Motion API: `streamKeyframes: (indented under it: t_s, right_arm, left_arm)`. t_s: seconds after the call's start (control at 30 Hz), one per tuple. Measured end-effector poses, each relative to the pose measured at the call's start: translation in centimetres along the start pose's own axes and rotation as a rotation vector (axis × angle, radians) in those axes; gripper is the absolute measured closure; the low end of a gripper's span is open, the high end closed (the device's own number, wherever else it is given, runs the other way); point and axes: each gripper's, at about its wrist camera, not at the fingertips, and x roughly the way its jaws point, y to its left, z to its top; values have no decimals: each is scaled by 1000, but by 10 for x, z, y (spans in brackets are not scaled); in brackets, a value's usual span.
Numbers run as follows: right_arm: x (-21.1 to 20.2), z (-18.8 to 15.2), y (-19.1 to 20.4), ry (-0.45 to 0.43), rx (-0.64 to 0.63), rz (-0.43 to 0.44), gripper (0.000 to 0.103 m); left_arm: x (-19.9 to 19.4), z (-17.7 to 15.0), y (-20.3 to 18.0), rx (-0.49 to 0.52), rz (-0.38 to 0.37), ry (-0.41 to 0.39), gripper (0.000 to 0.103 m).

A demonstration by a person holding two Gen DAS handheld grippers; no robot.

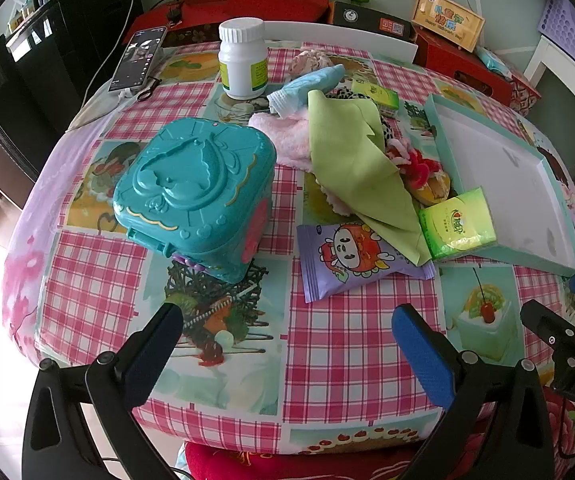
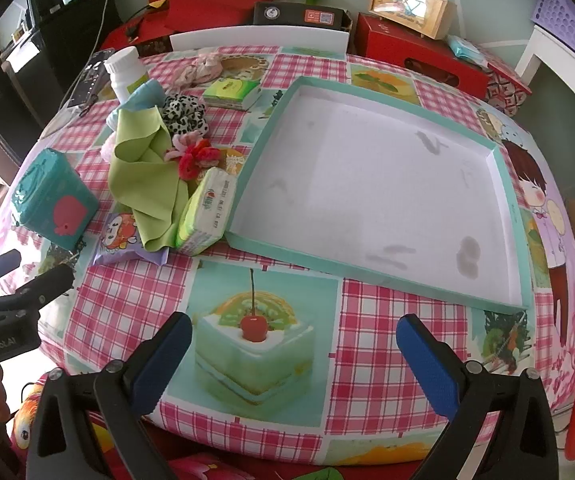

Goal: Organize soft objects

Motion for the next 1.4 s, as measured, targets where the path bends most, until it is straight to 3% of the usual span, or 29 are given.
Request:
streamKeyframes:
  t_s: [0.33,0.5,0.77,0.9,1.2,1.4]
  right_arm:
    - [2,2,4,5,-6,-3,0]
    - [1,4,6,-8,-15,15,0]
    - [-7,15,12,-97,-26,135,0]
    - [-4,25,14,-120,-14,217,18]
    - [11,39,19,-110,-3,287,46]
    - [21,44,20,-97,-9,310,55]
  left_arm:
    - [2,3,2,-6,-21,-7,0]
    - [0,4,5,-16,-66,-23,0]
    - [-3,9,6,-32,-107,-38,0]
    - [2,12,7,-63,-130,1,0]
    - [6,16,-7,-31,-152,3,1]
    - [19,19,-20,0,-160,31,1]
